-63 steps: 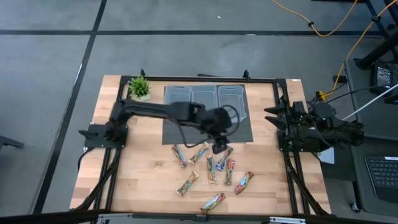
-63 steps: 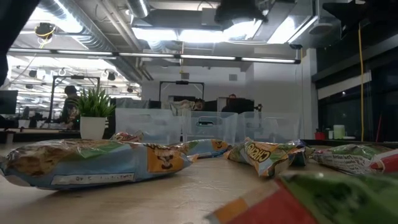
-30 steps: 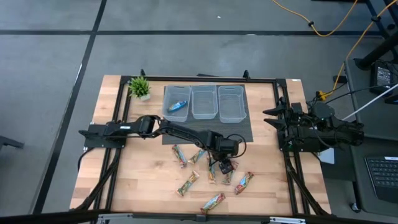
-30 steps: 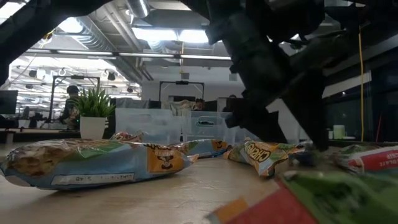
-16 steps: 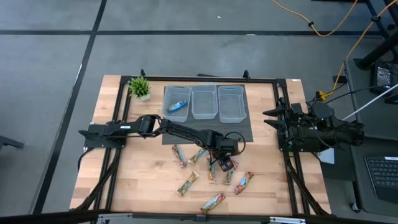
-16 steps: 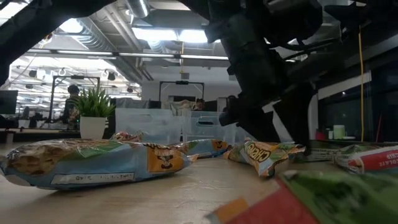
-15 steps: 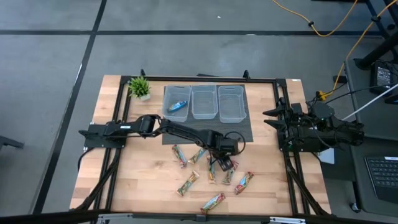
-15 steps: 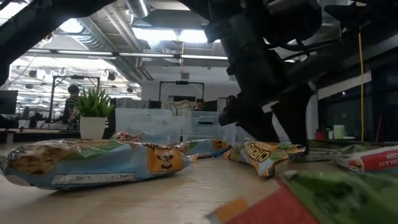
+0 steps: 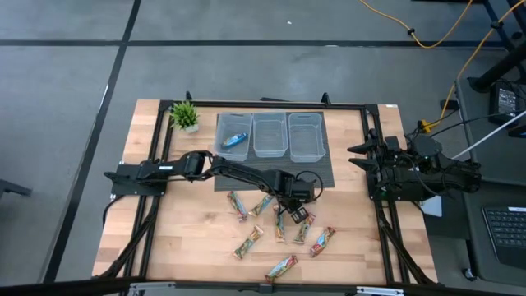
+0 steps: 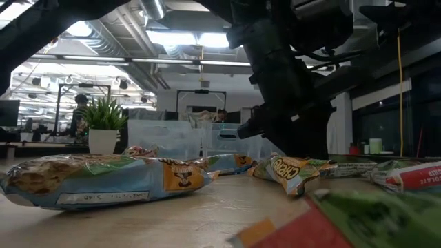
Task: Pick and place Granola Bars by type
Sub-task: Put the blue granola bar into the left transparent bin
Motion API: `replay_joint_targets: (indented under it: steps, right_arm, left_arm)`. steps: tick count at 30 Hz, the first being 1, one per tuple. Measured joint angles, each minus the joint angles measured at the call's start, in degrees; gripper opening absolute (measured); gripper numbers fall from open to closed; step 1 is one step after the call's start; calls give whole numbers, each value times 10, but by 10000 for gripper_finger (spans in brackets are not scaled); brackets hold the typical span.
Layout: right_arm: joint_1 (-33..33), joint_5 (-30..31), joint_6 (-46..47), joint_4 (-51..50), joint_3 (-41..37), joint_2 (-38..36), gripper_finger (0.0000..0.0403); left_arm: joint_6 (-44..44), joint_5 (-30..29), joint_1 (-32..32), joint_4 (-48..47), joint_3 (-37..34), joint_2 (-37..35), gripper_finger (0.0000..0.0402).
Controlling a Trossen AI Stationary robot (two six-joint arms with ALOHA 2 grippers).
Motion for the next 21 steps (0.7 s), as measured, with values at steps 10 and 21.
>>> replay_joint_targets:
  steps: [10,21]
  right_arm:
    - [0,0,0,0,0,0,174]
    - [0,-3,0,0,0,0,174]
  left_arm:
    - [28,-59,5,-114,145,-43,55]
    - [118,-135,7,-120,137,-228,54]
